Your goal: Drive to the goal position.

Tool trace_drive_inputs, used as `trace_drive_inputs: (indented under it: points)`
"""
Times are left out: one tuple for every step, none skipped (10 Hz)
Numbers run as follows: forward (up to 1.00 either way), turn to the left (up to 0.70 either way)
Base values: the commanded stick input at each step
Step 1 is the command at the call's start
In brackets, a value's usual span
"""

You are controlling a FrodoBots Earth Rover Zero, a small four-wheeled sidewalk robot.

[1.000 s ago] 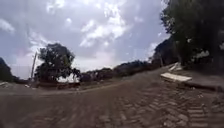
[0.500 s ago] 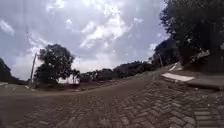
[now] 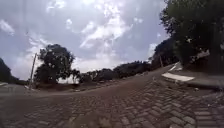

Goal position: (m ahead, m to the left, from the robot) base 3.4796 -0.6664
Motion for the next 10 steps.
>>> trace_drive_inputs:
  points:
    - [0.70, -0.03]
    - [0.70, -0.27]
    - [0.70, -0.27]
    - [0.70, -0.27]
    - [0.70, -0.27]
    - [0.70, -0.27]
    - [0.70, -0.27]
    - [0.70, -0.13]
    - [0.70, 0.00]
    - [0.70, 0.00]
